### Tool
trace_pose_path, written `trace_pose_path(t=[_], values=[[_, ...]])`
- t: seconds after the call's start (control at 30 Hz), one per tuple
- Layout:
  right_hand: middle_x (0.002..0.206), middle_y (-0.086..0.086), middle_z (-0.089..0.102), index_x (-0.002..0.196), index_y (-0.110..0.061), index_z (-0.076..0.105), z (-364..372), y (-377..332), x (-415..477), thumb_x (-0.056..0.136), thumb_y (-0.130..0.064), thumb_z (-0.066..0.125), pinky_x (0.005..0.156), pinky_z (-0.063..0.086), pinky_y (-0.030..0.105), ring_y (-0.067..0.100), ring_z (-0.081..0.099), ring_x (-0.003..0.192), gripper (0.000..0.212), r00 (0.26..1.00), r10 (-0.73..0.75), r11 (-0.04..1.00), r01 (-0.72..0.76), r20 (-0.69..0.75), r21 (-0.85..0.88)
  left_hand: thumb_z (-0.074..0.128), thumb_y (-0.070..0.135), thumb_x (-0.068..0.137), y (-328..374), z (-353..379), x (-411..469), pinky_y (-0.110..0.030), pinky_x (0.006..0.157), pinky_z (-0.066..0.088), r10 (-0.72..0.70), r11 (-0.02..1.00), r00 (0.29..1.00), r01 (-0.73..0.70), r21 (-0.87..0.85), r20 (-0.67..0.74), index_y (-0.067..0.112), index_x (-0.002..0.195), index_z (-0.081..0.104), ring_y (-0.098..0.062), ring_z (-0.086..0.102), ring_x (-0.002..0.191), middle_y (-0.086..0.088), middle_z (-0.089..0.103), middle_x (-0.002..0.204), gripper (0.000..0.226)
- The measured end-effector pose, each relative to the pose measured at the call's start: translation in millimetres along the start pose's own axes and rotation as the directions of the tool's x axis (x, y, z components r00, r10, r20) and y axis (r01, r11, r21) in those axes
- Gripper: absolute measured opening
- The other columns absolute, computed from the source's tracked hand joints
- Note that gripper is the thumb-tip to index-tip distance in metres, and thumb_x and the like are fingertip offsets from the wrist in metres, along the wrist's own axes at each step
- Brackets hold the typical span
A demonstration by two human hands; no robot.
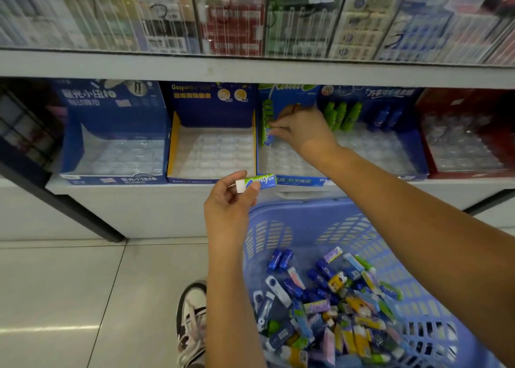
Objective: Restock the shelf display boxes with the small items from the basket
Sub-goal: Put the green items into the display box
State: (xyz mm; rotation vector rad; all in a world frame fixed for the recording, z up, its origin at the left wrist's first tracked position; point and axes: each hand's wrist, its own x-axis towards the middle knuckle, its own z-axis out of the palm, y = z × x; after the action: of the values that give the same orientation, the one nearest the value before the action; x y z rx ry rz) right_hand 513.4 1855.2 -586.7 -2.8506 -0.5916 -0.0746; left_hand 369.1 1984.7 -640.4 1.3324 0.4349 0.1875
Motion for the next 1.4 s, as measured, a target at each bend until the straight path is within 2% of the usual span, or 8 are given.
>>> trace_pose_path(t=[0.1, 0.23, 0.33, 0.53, 0.77, 0.93, 1.07, 1.4], values=[[0.134, 0.010, 0.050, 0.131, -0.016, 0.056, 1, -3, -9, 0.100, -0.026, 0.043, 0.096, 0.043, 0.034, 0.029, 0.050, 0.118, 0.036, 0.999, -0.038, 0.993, 0.037, -0.001, -0.116, 0.074, 0.017, 0.080, 5, 4, -2, -0.010, 0.061, 0.050, 0.011, 1.000, 0.999, -0.011, -0.008, -0.036, 0.026, 0.093, 0.067, 0.000, 0.063, 0.063, 0.007, 0.070, 0.076, 0.017], [0.117, 0.007, 0.057, 0.128, -0.021, 0.058, -12, -3, -32, 0.092, -0.014, 0.056, 0.089, 0.042, 0.019, 0.012, 0.055, 0.097, 0.038, 0.993, -0.046, 0.962, 0.074, -0.113, 0.265, 0.069, 0.017, 0.085, 11, 8, -4, -0.007, 0.065, 0.047, 0.100, 0.991, 0.994, -0.102, 0.085, 0.036, 0.026, 0.097, 0.070, 0.005, 0.060, 0.070, 0.010, 0.069, 0.080, 0.016], [0.100, -0.013, 0.062, 0.122, -0.036, 0.059, -28, -8, -57, 0.085, -0.016, 0.065, 0.067, 0.043, 0.010, 0.000, 0.049, 0.067, 0.042, 0.969, -0.187, 0.861, 0.083, 0.160, 0.502, 0.068, 0.017, 0.085, 17, 14, -6, -0.011, 0.067, 0.048, 0.159, 0.977, 0.984, -0.169, 0.130, 0.084, 0.023, 0.098, 0.068, 0.000, 0.062, 0.074, 0.006, 0.070, 0.083, 0.014], [0.068, -0.014, 0.050, 0.111, -0.023, 0.063, -31, -11, -76, 0.081, -0.022, 0.072, 0.055, 0.039, 0.009, -0.003, 0.048, 0.056, 0.031, 0.985, -0.124, 0.890, 0.059, 0.116, 0.453, 0.066, 0.014, 0.088, 28, 30, -10, -0.023, 0.079, 0.055, 0.235, 0.965, 0.966, -0.244, 0.092, 0.107, 0.021, 0.103, 0.063, -0.010, 0.069, 0.085, 0.001, 0.071, 0.089, 0.017], [0.093, 0.001, 0.063, 0.114, -0.012, 0.051, -24, -7, -67, 0.098, -0.027, 0.048, 0.074, 0.056, 0.036, 0.019, 0.068, 0.077, 0.022, 0.969, -0.050, 0.873, -0.074, 0.241, 0.482, 0.067, 0.033, 0.086, 25, 35, -10, -0.010, 0.070, 0.049, 0.249, 0.939, 0.963, -0.266, 0.216, 0.102, 0.027, 0.104, 0.063, 0.001, 0.062, 0.081, 0.014, 0.067, 0.083, 0.019], [0.125, 0.016, 0.054, 0.133, -0.012, 0.048, -15, 5, -52, 0.099, -0.022, 0.046, 0.090, 0.042, 0.027, 0.028, 0.055, 0.108, 0.036, 0.991, 0.050, 0.978, -0.074, 0.124, 0.197, 0.055, 0.022, 0.095, 8, 39, -8, 0.003, 0.092, 0.028, 0.228, 0.684, 0.870, -0.463, 0.564, 0.437, 0.016, 0.129, 0.054, -0.006, 0.047, 0.122, 0.004, 0.053, 0.133, 0.034], [0.083, 0.001, 0.057, 0.102, -0.004, 0.064, -15, 1, -41, 0.083, -0.017, 0.070, 0.058, 0.035, 0.009, 0.006, 0.047, 0.062, 0.024, 0.986, 0.076, 0.931, -0.017, -0.148, 0.364, 0.053, 0.027, 0.096, -2, 43, -9, -0.020, 0.113, 0.016, 0.123, 0.553, 0.837, -0.504, 0.664, 0.532, 0.013, 0.146, 0.034, -0.010, 0.011, 0.145, 0.002, 0.028, 0.154, 0.056], [0.102, 0.010, 0.065, 0.109, -0.008, 0.059, 3, -8, -19, 0.089, -0.018, 0.063, 0.086, 0.050, 0.036, 0.022, 0.061, 0.094, 0.023, 0.996, 0.007, 0.969, 0.016, -0.093, 0.248, 0.052, 0.031, 0.096, -4, 39, -9, -0.018, 0.113, 0.009, 0.071, 0.610, 0.820, -0.487, 0.625, 0.569, 0.016, 0.150, 0.025, -0.006, 0.001, 0.146, 0.006, 0.017, 0.158, 0.062]])
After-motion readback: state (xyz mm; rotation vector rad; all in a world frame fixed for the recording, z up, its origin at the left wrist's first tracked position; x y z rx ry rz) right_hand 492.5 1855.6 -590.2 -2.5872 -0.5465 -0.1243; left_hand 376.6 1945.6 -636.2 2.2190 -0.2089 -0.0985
